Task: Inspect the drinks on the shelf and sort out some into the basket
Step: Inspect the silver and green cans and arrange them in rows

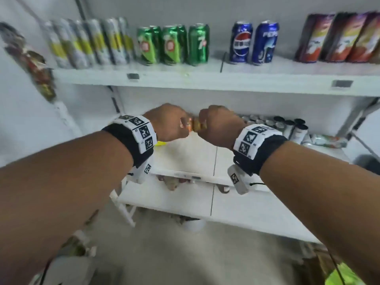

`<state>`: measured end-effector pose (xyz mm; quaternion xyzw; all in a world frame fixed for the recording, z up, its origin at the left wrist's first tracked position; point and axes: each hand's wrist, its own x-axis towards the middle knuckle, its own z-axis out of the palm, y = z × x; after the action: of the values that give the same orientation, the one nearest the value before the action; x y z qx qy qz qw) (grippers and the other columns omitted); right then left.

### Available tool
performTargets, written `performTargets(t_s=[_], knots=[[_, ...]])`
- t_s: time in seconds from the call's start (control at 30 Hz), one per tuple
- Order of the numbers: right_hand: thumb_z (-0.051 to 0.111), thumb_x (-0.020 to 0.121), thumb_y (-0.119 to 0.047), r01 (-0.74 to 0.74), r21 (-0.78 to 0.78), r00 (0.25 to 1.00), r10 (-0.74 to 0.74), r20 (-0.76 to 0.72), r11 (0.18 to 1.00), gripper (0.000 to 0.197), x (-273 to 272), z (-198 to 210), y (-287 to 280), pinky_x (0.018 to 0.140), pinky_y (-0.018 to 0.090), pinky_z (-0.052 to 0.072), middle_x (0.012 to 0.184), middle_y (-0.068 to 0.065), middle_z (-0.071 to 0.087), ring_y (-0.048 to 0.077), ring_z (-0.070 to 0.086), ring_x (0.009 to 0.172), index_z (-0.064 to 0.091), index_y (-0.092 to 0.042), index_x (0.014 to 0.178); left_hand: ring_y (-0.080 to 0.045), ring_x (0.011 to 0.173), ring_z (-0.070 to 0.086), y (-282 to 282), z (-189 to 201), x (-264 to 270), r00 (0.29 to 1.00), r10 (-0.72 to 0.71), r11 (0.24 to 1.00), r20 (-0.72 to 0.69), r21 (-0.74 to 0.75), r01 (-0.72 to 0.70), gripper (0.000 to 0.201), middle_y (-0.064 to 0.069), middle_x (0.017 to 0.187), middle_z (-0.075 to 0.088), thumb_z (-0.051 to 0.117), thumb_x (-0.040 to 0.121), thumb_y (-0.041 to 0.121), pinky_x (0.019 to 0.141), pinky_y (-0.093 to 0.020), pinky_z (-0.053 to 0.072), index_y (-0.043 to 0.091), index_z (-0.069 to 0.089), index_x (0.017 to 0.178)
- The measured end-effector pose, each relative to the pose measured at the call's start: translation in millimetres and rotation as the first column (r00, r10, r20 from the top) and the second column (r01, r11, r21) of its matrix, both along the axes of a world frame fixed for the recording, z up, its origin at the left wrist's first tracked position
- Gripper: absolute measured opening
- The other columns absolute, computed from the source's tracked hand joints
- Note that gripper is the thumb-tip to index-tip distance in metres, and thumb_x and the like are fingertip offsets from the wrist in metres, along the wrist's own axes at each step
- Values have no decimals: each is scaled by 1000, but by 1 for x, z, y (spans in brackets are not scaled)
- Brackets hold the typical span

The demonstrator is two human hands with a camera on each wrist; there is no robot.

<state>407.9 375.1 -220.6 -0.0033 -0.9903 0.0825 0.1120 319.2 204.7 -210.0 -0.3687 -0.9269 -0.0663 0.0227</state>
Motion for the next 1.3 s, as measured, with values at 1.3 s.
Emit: performTargets(t_s=[1.3], knots=[[65,88,-37,-153,202,949,201,-242,967,32,-431,198,-288,85,42,55,98,9,64,33,62,94,65,-14,109,-25,99,60,-301,192,-363,932,157,973,-326,214,-89,32,-4,106,61,68,95,39,88,-41,53,12,70,112]])
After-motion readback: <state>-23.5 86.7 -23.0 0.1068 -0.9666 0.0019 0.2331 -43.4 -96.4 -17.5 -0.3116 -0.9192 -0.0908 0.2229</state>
